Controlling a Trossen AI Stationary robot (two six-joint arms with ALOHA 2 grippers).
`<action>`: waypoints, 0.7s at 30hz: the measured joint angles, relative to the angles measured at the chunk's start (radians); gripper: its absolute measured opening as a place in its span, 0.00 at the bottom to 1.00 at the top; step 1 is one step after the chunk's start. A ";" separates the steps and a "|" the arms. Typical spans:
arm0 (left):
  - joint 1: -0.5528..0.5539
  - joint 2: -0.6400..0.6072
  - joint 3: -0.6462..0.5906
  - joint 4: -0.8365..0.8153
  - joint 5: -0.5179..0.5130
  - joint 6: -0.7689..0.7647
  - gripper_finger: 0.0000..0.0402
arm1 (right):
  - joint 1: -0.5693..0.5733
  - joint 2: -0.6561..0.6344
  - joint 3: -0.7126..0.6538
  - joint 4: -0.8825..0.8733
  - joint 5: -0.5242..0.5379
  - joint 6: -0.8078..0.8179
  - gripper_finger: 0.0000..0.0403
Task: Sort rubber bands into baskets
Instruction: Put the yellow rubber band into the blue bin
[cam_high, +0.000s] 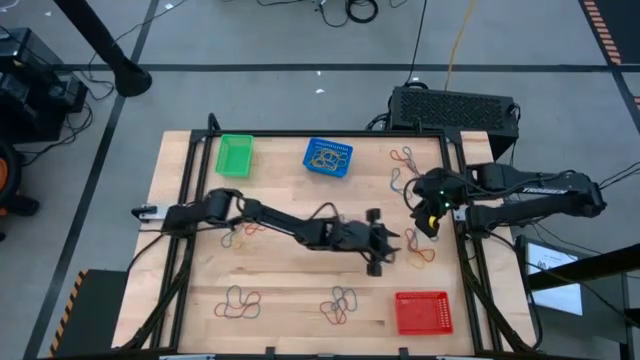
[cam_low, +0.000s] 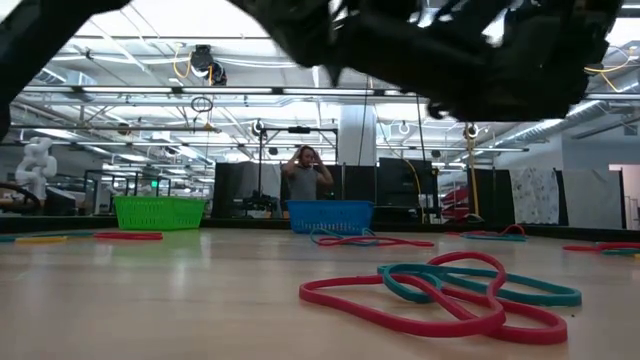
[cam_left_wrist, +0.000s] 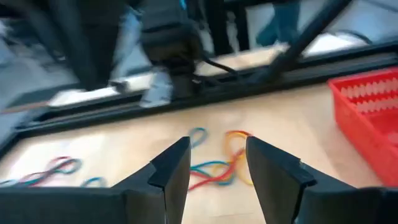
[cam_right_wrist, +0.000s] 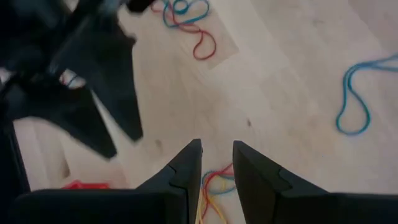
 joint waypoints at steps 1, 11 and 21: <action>-0.002 0.036 0.068 -0.051 0.009 0.000 0.41 | 0.008 0.000 0.000 -0.012 0.003 0.008 0.21; 0.000 0.304 0.461 -0.285 0.075 -0.001 0.41 | 0.092 -0.034 0.000 -0.142 0.135 0.131 0.21; 0.022 0.418 0.529 -0.287 0.237 0.079 0.41 | 0.102 -0.060 0.000 -0.140 0.152 0.127 0.21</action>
